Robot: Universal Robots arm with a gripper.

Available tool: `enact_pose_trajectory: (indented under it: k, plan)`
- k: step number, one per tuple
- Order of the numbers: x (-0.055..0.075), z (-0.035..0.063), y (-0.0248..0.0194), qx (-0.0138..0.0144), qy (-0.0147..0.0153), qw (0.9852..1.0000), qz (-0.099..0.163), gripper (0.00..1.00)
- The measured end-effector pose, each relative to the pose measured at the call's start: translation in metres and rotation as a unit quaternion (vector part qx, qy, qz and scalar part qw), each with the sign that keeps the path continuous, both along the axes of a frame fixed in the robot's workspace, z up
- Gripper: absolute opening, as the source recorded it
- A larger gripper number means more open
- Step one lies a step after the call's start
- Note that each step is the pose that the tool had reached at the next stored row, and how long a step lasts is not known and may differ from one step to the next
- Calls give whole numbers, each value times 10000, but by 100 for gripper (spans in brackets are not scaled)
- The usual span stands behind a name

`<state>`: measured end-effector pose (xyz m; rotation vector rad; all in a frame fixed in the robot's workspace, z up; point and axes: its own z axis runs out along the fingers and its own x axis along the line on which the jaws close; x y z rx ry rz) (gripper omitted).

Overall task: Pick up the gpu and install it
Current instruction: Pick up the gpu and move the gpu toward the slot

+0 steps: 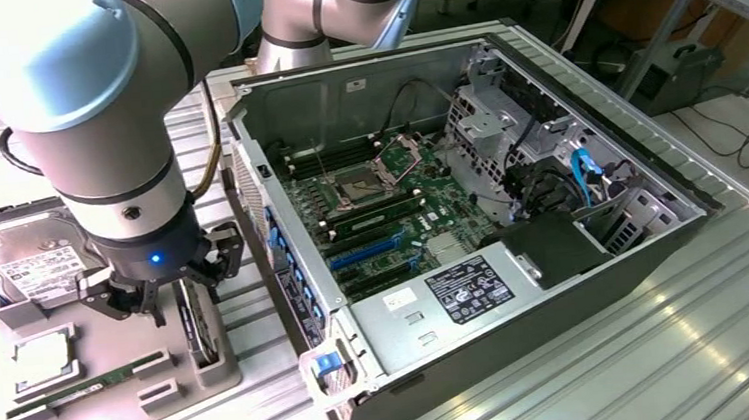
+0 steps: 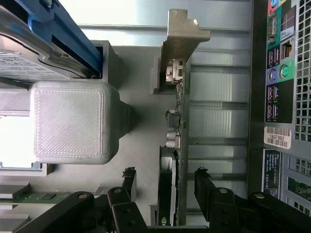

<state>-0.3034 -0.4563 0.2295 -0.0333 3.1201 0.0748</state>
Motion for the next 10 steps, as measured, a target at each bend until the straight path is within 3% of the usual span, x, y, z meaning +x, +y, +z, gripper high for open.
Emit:
enact_pose_trajectory:
  k: [10]
  plan:
    - [0,-86,-2,-1,1,10000,0,60]
